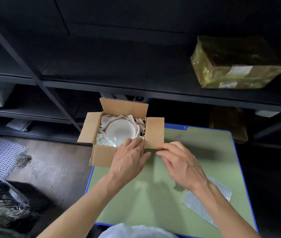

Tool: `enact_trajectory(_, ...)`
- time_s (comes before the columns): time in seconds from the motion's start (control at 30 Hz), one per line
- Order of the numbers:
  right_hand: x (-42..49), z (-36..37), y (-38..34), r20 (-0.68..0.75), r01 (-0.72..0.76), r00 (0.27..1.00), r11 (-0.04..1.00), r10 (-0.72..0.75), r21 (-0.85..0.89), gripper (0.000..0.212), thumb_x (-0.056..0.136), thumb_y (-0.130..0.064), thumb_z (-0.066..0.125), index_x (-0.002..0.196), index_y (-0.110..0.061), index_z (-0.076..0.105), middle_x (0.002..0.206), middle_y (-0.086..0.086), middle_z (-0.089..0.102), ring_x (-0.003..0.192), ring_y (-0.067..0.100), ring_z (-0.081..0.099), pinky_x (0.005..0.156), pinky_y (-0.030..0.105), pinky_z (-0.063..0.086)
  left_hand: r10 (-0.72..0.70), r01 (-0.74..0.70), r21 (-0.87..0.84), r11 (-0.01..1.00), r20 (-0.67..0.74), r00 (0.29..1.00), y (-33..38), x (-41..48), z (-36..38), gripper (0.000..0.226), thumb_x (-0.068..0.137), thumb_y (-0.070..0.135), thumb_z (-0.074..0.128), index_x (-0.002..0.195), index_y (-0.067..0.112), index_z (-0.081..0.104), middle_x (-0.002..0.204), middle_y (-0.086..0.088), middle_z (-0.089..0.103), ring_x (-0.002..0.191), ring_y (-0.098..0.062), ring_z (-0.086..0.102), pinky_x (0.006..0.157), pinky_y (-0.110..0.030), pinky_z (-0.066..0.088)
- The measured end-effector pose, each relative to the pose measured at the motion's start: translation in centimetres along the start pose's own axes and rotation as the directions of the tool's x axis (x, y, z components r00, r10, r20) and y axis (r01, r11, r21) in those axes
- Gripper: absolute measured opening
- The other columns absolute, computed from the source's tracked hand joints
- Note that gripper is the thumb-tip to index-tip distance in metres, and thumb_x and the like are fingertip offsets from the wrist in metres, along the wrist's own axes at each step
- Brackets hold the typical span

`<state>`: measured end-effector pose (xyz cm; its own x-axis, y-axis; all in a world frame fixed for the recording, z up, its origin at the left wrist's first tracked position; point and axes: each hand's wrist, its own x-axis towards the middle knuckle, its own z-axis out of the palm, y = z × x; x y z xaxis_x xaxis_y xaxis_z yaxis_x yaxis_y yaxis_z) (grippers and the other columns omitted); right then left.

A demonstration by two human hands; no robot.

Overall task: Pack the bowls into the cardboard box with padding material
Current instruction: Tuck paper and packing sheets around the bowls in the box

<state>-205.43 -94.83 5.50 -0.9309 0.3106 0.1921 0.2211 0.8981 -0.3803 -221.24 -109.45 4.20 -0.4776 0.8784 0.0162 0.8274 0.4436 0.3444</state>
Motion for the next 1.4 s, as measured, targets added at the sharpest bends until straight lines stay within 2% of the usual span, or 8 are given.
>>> enact_trajectory(0.1,-1.6,0.1,0.7,-0.022,-0.029,0.999,1.000,0.029,0.010,0.020,0.092,-0.010,0.064,0.108,-0.017,0.074,0.122,-0.007,0.065,0.110,0.021,0.057,0.083,0.041,0.054,-0.008,0.008,-0.022,1.000,0.008,1.000,-0.1,0.2,0.1,0.046,0.097,0.050,0.032,0.103,0.017,0.064,0.113,0.006,0.059,0.096,-0.022,0.047,0.084,-0.040,0.047)
enact_trajectory(0.23,-3.7,-0.1,2.0,-0.032,-0.079,0.996,0.997,0.079,0.010,0.020,0.089,-0.007,0.068,0.105,-0.018,0.074,0.118,-0.007,0.066,0.106,0.019,0.058,0.084,0.034,0.053,0.013,-0.051,-0.164,0.985,-0.229,0.973,1.4,-0.7,-0.8,0.028,0.101,0.029,0.046,0.114,0.016,0.067,0.108,0.002,0.060,0.091,-0.023,0.052,0.080,-0.035,0.046)
enact_trajectory(0.33,-5.2,0.2,3.6,0.019,-0.208,0.978,0.978,0.208,-0.019,0.022,0.086,-0.009,0.069,0.104,-0.023,0.073,0.111,-0.014,0.066,0.099,0.016,0.057,0.072,0.027,0.051,0.127,-0.188,-0.197,0.962,-0.285,0.950,4.0,-1.3,-0.7,0.017,0.102,0.018,0.052,0.107,0.012,0.068,0.095,0.000,0.059,0.084,-0.024,0.054,0.077,-0.035,0.046)
enact_trajectory(0.53,-8.5,0.5,6.2,0.117,-0.569,0.816,0.822,0.566,-0.005,0.020,0.091,-0.013,0.058,0.104,-0.020,0.071,0.102,-0.005,0.071,0.099,0.025,0.064,0.076,0.039,0.052,0.301,-0.315,-0.220,0.923,-0.096,0.949,8.0,-2.0,3.6,0.014,0.098,0.016,0.054,0.101,0.016,0.067,0.088,0.002,0.060,0.077,-0.021,0.050,0.068,-0.036,0.046)
enact_trajectory(0.7,-9.3,2.4,6.6,0.253,-0.633,0.751,0.774,0.610,0.016,0.026,0.098,-0.030,0.053,0.122,-0.025,0.065,0.117,-0.006,0.065,0.110,0.018,0.060,0.084,0.034,0.048,0.259,-0.232,-0.180,0.956,0.140,0.956,8.2,-0.9,7.3,0.028,0.098,0.023,0.048,0.120,0.019,0.065,0.105,0.002,0.063,0.094,-0.023,0.056,0.077,-0.040,0.051)
enact_trajectory(0.97,-6.8,5.8,7.3,0.339,-0.745,0.617,0.666,0.710,-0.039,0.040,0.099,-0.039,0.053,0.135,-0.026,0.042,0.107,0.009,0.050,0.096,0.036,0.061,0.072,0.036,0.042,0.191,-0.174,-0.079,0.982,0.391,0.900,8.8,2.0,9.9,0.047,0.098,0.025,0.045,0.144,0.018,0.045,0.126,-0.004,0.057,0.115,-0.026,0.050,0.094,-0.037,0.045)
enact_trajectory(1.2,-7.8,4.4,7.1,0.237,-0.808,0.587,0.576,0.774,0.122,0.045,0.092,-0.010,0.047,0.132,-0.030,0.043,0.109,0.002,0.045,0.088,0.033,0.060,0.069,0.037,0.046,0.232,-0.197,-0.126,0.972,0.396,0.889,9.9,2.0,10.1,0.043,0.097,0.024,0.045,0.139,0.021,0.050,0.123,-0.001,0.058,0.111,-0.025,0.053,0.089,-0.038,0.047)
enact_trajectory(1.4,-8.8,0.6,6.8,0.107,-0.784,0.612,0.581,0.784,0.219,0.056,0.087,-0.011,0.057,0.135,-0.033,0.038,0.121,-0.002,0.052,0.096,0.028,0.059,0.074,0.039,0.048,0.265,-0.219,-0.205,0.954,0.238,0.934,10.7,2.5,8.2,0.042,0.096,0.025,0.048,0.138,0.023,0.049,0.125,0.001,0.055,0.109,-0.026,0.056,0.084,-0.041,0.051)
